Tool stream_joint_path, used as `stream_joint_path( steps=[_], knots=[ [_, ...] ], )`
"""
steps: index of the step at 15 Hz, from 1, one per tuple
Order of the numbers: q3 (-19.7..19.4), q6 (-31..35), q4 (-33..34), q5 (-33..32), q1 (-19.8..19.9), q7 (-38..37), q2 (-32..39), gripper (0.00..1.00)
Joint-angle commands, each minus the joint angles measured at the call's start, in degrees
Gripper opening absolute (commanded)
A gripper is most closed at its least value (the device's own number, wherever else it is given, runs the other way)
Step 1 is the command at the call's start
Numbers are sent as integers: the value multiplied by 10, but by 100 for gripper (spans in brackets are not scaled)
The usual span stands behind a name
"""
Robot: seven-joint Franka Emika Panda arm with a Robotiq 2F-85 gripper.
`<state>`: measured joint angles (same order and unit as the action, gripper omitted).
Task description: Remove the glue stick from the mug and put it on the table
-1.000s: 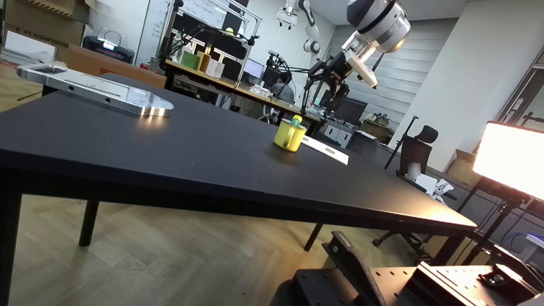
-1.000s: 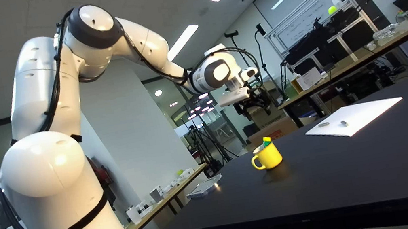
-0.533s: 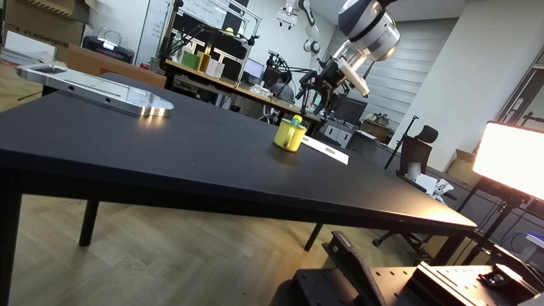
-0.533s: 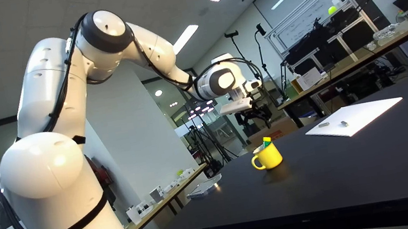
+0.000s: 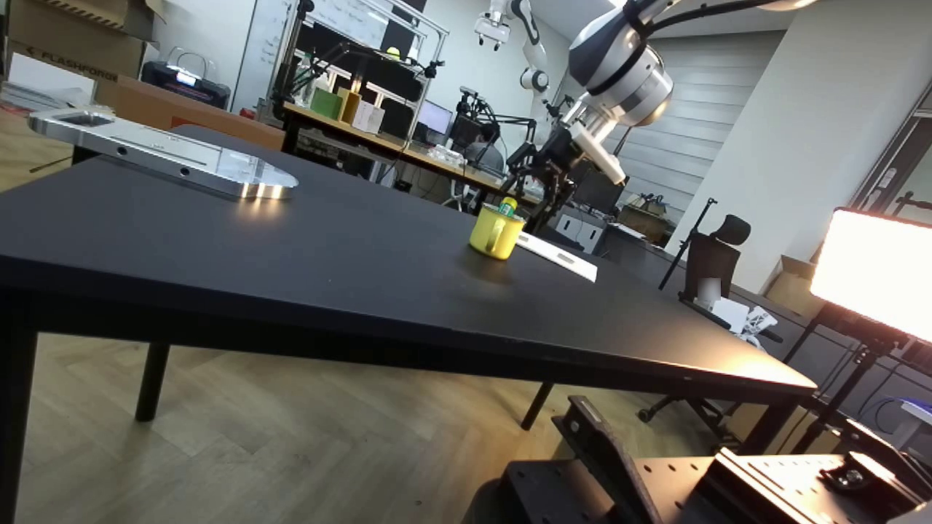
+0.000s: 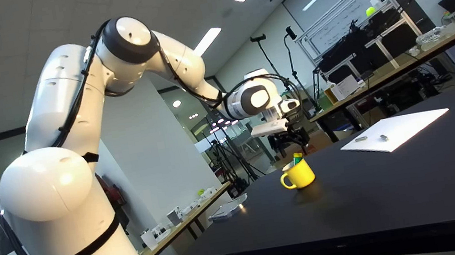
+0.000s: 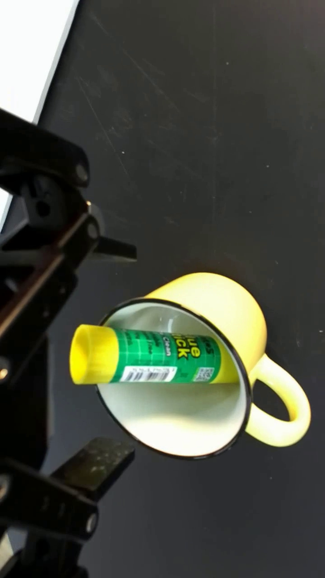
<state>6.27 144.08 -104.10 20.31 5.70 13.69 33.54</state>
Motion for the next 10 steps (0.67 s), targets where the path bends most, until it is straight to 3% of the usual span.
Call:
stream_joint_path(
  steps=[1, 7, 10],
  knots=[
    [10, 4, 23, -3, 8, -3, 25, 74],
    [14, 29, 23, -11, 7, 0, 27, 31],
    [15, 41, 20, -16, 6, 3, 22, 14]
  ],
)
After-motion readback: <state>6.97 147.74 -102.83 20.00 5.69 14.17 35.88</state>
